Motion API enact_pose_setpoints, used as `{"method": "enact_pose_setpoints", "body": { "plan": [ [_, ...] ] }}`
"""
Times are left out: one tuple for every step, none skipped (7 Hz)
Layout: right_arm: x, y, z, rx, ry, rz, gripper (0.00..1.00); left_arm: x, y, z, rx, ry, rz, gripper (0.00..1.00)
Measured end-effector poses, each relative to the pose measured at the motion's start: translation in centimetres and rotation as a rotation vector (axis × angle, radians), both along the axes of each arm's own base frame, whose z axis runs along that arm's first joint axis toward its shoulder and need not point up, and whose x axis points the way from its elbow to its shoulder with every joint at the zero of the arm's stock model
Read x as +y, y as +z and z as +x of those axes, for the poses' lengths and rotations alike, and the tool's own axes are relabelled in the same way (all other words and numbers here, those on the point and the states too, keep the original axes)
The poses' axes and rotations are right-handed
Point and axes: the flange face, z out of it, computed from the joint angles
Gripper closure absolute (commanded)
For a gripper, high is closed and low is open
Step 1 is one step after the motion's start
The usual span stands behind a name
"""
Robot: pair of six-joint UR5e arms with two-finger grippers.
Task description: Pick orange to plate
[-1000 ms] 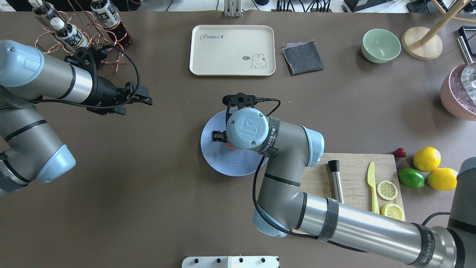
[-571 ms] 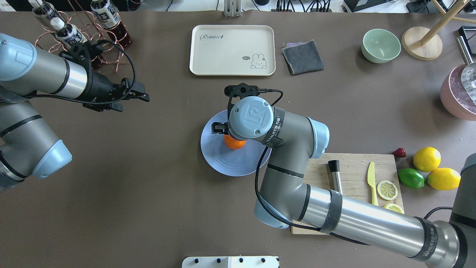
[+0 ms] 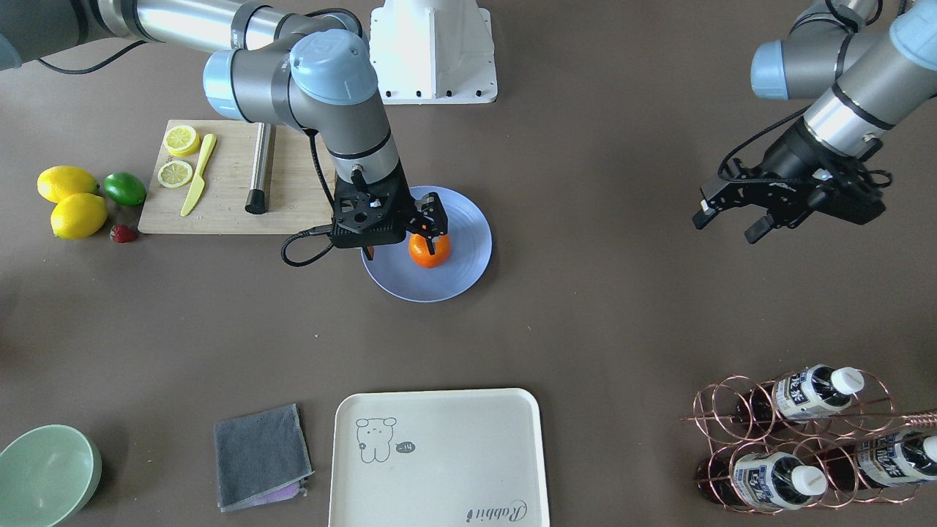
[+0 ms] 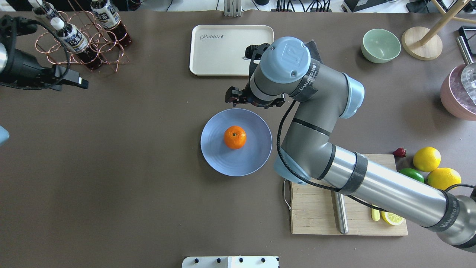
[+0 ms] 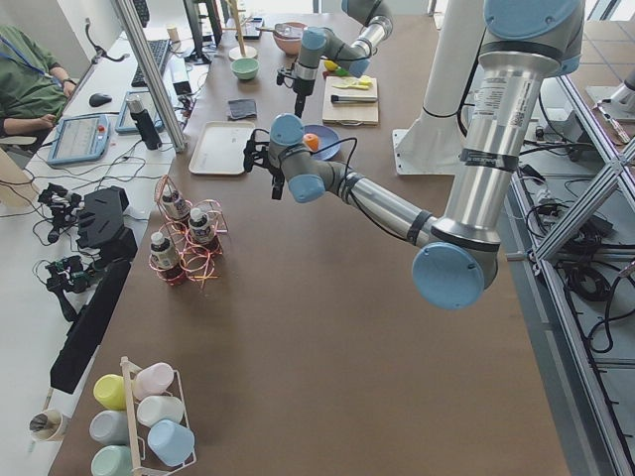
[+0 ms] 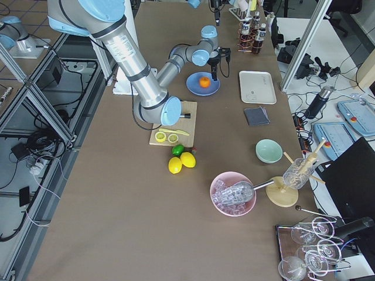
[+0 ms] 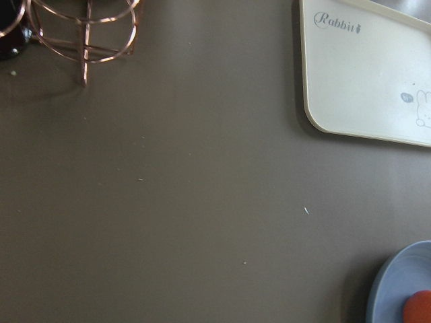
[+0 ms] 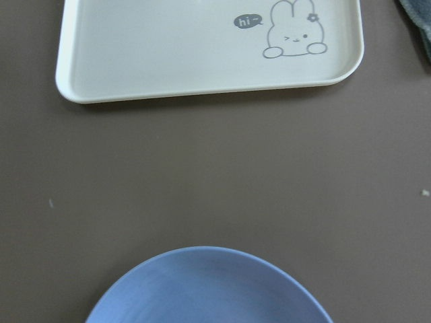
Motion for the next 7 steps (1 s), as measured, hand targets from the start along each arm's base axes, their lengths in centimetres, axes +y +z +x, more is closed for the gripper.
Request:
{"method": "enact_pose_setpoints", "body": {
  "plan": [
    [-1.0, 2.1, 2.3, 0.017, -0.014, -0.002, 0.00, 0.5, 3.2, -4.8, -0.035, 0.000, 0.037, 0.02],
    [-1.5, 4.4, 4.2, 0.034, -0.022, -0.017, 0.00, 1.6, 6.7, -9.3, -0.084, -0.008, 0.075, 0.02],
    [-1.9, 7.2, 6.2, 0.058, -0.026, -0.032, 0.00, 3.1, 10.0, -13.8, -0.136, -0.019, 0.117, 0.02],
    [-2.1, 10.7, 9.2, 0.094, -0.048, -0.019, 0.00, 5.2, 12.7, -18.3, -0.176, -0.014, 0.179, 0.02],
    [-2.2, 14.7, 13.2, 0.128, -0.090, 0.004, 0.00, 6.8, 14.9, -22.2, -0.188, -0.010, 0.229, 0.02],
    [-2.5, 18.2, 17.5, 0.142, -0.126, 0.007, 0.00, 7.5, 16.9, -24.9, -0.193, -0.025, 0.237, 0.02],
    [-3.0, 21.2, 21.9, 0.144, -0.154, -0.001, 0.00, 7.6, 19.1, -26.3, -0.199, -0.038, 0.214, 0.02]
  ]
}}
